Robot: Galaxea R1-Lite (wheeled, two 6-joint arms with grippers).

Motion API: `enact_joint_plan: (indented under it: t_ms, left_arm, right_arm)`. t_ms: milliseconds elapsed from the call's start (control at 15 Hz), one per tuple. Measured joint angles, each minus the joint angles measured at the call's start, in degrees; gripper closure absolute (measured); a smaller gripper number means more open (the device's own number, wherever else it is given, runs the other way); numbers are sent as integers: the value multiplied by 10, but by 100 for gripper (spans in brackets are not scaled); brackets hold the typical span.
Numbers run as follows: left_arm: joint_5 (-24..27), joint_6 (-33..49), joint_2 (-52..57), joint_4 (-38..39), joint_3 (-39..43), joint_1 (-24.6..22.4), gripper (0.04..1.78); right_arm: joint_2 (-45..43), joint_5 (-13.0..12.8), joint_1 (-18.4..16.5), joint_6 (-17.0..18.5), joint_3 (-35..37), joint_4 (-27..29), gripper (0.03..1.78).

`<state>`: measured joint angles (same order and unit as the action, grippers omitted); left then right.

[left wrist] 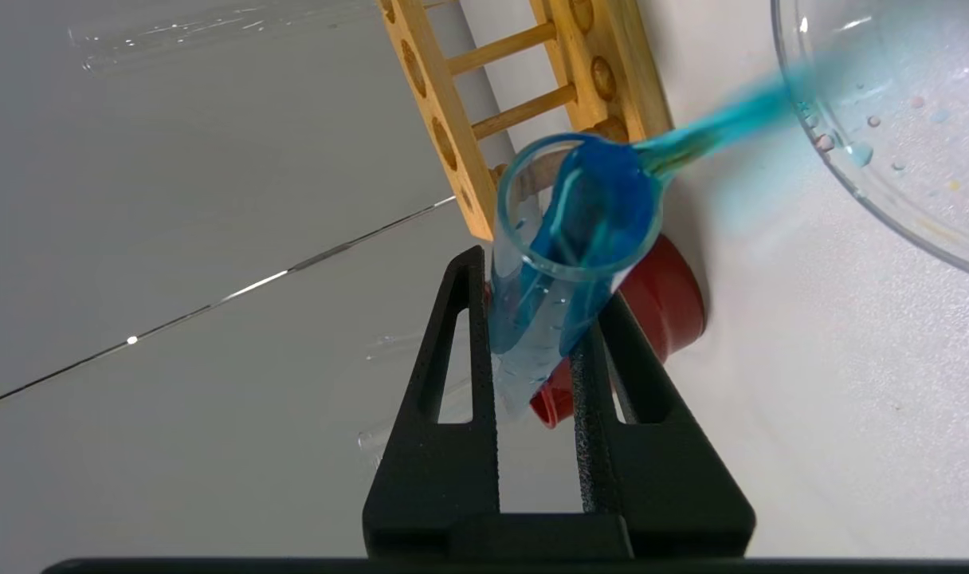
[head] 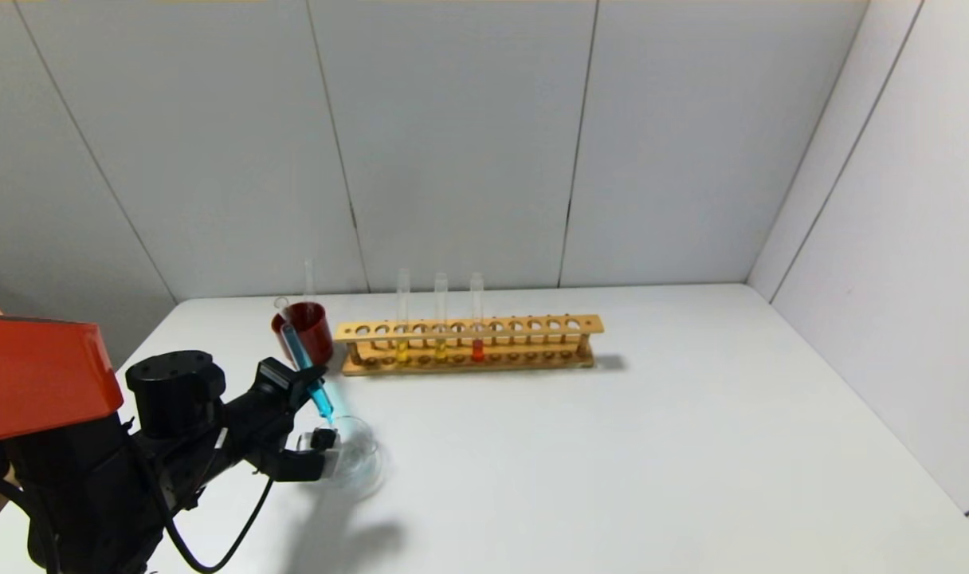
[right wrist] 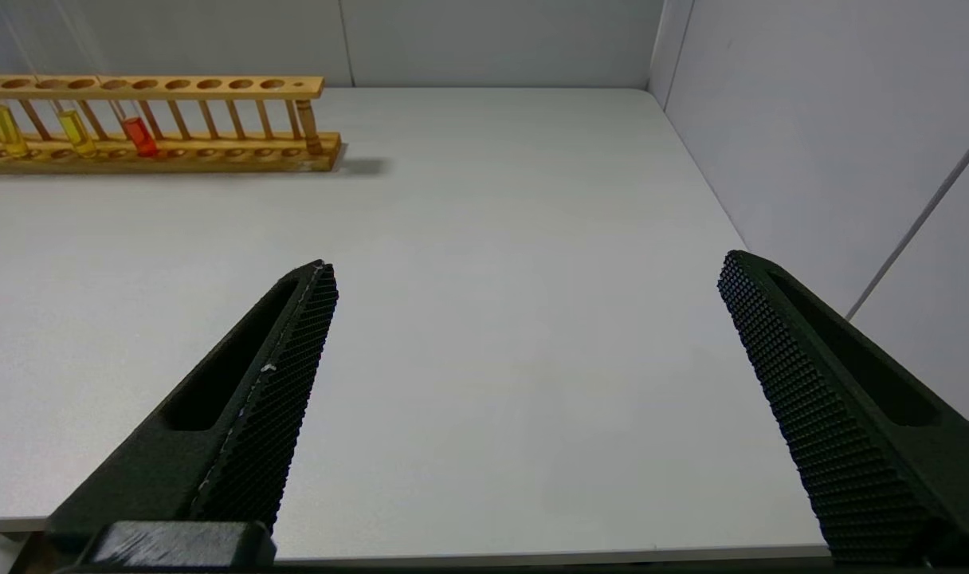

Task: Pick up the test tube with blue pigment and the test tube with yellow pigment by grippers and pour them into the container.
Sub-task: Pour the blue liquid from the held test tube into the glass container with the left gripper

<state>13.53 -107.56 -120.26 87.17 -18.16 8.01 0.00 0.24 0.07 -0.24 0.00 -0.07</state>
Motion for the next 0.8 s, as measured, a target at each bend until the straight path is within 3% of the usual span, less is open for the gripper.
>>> enact_joint_plan:
  t_ms: [800]
  left_arm:
    - [-2,-12,5,0,0,-6,151]
  right_arm:
    - [0,0,0,0,0,0,6]
